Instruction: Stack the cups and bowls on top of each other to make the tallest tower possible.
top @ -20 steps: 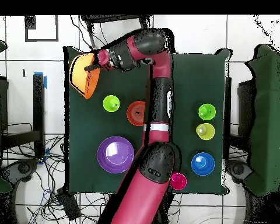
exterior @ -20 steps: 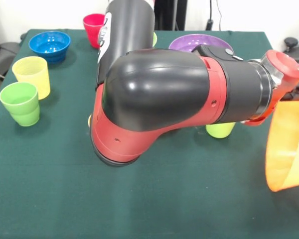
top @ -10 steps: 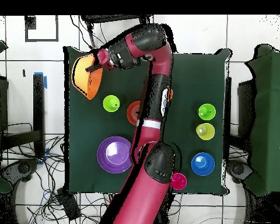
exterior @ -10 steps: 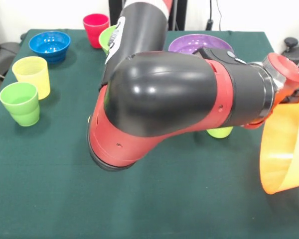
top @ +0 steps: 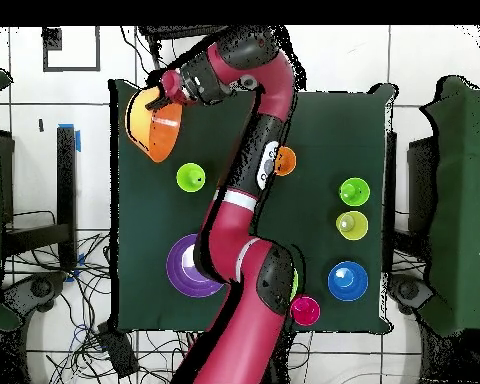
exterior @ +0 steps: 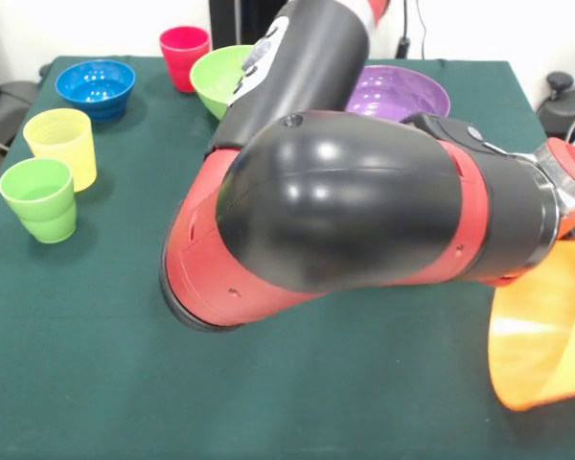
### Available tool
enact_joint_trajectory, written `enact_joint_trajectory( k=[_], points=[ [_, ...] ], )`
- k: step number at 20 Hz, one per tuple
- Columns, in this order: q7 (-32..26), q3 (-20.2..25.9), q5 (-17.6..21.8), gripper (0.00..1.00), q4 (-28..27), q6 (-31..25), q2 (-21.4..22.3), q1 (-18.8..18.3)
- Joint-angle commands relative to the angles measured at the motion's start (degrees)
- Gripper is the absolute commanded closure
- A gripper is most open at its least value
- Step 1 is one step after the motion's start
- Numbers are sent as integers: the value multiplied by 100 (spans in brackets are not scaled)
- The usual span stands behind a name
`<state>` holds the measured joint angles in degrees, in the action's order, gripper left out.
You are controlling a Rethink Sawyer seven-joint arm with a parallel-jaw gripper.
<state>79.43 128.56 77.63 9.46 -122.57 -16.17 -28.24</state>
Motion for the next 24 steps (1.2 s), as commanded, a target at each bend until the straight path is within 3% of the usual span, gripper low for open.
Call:
enact_joint_trajectory(
  k=[1,7,12,17,24],
  points=[
    [-3228,2158,2476,100,-1388,-688,52,-121],
    [-3693,3284,3895,100,-1708,-854,46,-221],
    [-4077,3984,4828,100,-1874,-979,-13,-313],
    [-4142,4357,5271,100,-1944,-1021,-90,-374],
    [-4023,4582,5574,100,-1967,-1120,-139,-403]
  ],
)
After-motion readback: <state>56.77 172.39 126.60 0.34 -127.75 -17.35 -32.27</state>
